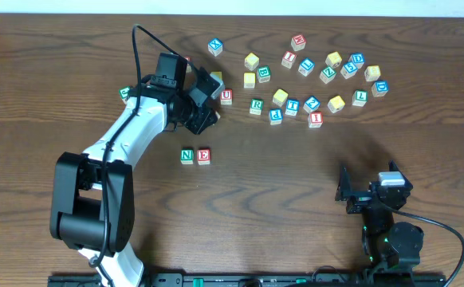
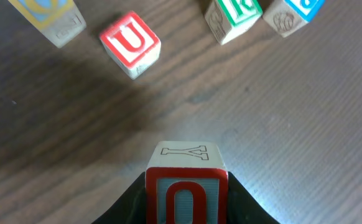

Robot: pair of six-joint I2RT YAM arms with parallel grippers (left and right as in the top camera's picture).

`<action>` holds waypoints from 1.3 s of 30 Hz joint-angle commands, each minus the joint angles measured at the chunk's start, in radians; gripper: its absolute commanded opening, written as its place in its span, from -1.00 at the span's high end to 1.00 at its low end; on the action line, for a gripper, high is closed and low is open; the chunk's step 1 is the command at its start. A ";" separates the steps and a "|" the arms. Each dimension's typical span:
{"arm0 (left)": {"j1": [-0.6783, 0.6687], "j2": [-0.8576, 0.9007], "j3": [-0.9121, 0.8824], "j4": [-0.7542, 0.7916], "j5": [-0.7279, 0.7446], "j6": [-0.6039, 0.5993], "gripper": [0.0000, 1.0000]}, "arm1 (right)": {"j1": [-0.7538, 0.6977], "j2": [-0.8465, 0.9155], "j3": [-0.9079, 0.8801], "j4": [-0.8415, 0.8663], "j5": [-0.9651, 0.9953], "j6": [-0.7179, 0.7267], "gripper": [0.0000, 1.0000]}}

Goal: Spell out NEURIPS

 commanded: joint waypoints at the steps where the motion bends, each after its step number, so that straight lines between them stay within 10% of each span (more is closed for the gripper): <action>1: -0.002 0.001 0.024 -0.044 0.024 0.071 0.59 | -0.006 -0.003 -0.001 -0.005 -0.002 0.017 -0.98; 39: -0.002 0.110 0.024 -0.016 0.024 0.362 0.63 | -0.006 -0.003 -0.001 -0.005 -0.002 0.017 -0.99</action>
